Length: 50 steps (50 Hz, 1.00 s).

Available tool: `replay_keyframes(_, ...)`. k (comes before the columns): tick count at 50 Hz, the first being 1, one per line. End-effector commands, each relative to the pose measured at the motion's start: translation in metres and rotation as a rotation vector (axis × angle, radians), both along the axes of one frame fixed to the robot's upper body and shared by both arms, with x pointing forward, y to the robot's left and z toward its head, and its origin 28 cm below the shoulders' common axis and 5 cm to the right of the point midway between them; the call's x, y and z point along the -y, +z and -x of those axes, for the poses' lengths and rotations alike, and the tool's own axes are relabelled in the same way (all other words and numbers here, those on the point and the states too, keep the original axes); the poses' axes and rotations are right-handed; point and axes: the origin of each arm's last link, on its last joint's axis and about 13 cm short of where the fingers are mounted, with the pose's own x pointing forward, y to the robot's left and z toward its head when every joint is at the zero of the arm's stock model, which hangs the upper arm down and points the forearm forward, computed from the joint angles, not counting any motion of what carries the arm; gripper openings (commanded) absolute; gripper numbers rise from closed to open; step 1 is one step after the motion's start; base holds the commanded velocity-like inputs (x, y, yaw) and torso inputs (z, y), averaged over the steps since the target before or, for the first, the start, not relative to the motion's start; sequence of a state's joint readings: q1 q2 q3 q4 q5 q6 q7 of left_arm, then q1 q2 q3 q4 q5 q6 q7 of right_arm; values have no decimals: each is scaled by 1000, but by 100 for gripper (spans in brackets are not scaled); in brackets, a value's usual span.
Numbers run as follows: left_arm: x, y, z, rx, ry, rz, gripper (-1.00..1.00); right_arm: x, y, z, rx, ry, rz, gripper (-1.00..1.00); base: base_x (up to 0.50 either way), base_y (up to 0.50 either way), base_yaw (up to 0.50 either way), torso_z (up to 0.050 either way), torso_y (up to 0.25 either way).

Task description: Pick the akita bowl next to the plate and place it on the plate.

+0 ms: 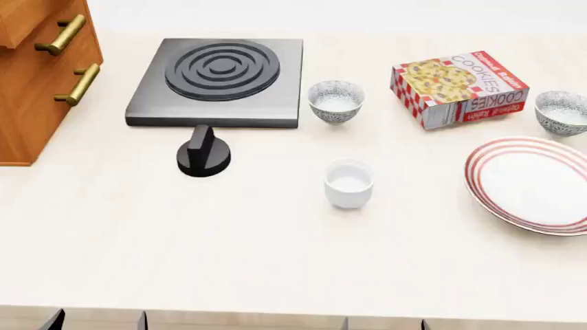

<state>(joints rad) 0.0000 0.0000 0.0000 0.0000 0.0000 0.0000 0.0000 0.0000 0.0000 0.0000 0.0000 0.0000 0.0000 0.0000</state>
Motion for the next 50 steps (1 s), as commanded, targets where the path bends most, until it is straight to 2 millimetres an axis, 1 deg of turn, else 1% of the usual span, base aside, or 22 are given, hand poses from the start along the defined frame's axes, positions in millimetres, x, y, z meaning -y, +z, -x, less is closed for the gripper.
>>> replay_keyframes(1, 0, 0, 0, -1, 0, 0, 100, 0, -1, 0, -6, -12, 1, 100, 0, 0, 0, 0, 0)
replay_keyframes(14, 0, 0, 0, 2, 1, 4, 100, 0, -1, -1, -13, -13, 3, 100, 0, 0, 0, 0, 0)
replay_keyframes(16, 1, 0, 0, -7, 0, -45, 100, 0, -1, -1, -14, -13, 3, 100, 0, 0, 0, 0, 0)
replay_keyframes(22, -1, 5, 2, -4, -12, 49, 100, 0, -2, -1, -13, -16, 5, 100, 0, 0, 0, 0, 0)
replay_keyframes(23, -2, 8, 3, -24, -21, 44, 100, 0, -2, -1, -12, -18, 6, 100, 0, 0, 0, 0, 0)
replay_keyframes(25, -3, 21, 5, -24, -24, 61, 100, 0, -1, -1, -10, -21, 6, 100, 0, 0, 0, 0, 0)
replay_keyframes(26, -8, 29, 3, 0, 11, 18, 100, 0, -1, 0, -3, -22, 4, 100, 0, 0, 0, 0, 0)
replay_keyframes(28, -16, 44, 1, 6, 11, 66, 100, 0, 0, 0, -2, -24, 1, 100, 0, 0, 0, 0, 0)
replay_keyframes(29, -25, 55, -1, 30, 58, 64, 100, 0, 0, 0, 6, -22, 5, 100, 0, 0, 0, 0, 0)
replay_keyframes(32, -35, 69, -3, 70, 82, 59, 100, 1, 2, 1, 14, -29, -9, 100, 0, 0, 0, 0, 0)
replay_keyframes(33, -41, 75, -6, 71, 88, 65, 100, 1, 4, 1, 17, -30, -10, 100, 0, 0, 0, 0, 0)
replay_keyframes(35, -49, 76, -9, 81, 115, 46, 100, 0, 10, 2, 25, -17, -28, 100, 0, 0, 0, 0, 0)
replay_keyframes(36, -57, 74, -11, 82, 118, 56, 100, -2, 19, 1, 38, -7, -18, 100, 0, 0, 0, 0, 0)
replay_keyframes(37, -64, 73, -13, 85, 164, 35, 100, -2, 25, 1, 46, -3, -17, 100, 0, 0, 0, 0, 0)
replay_keyframes(39, -74, 72, -14, 79, 179, 52, 100, -3, 37, -1, 62, 4, -38, 100, 0, 0, 0, 0, 0)
replay_keyframes(40, -81, 66, -18, 78, 232, -3, 100, -5, 47, -3, 66, 7, -33, 100, 0, 0, 0, 0, 0)
replay_keyframes(41, -84, 65, -18, 54, 206, 51, 100, -6, 53, -4, 77, 18, -31, 100, 0, 0, 0, 0, 0)
replay_keyframes(42, -88, 59, -18, 70, 246, 14, 100, -8, 62, -6, 77, 24, -40, 100, 0, 0, 0, 0, 0)
replay_keyframes(44, -90, 52, -17, 50, 252, 65, 100, -8, 73, -8, 99, 34, -36, 100, 0, 0, 0, 0, 0)
replay_keyframes(45, -90, 46, -15, 58, 249, 49, 100, -8, 86, -9, 120, 35, -46, 100, 0, 0, 0, 0, 0)
replay_keyframes(47, -90, 41, -16, 44, 260, 37, 100, -8, 98, -10, 134, 34, -47, 100, 0, 0, 0, 0, 0)
replay_keyframes(50, -93, 42, -17, 30, 265, 65, 100, -6, 113, -10, 159, 30, -38, 100, 0, 0, 0, 0, 0)
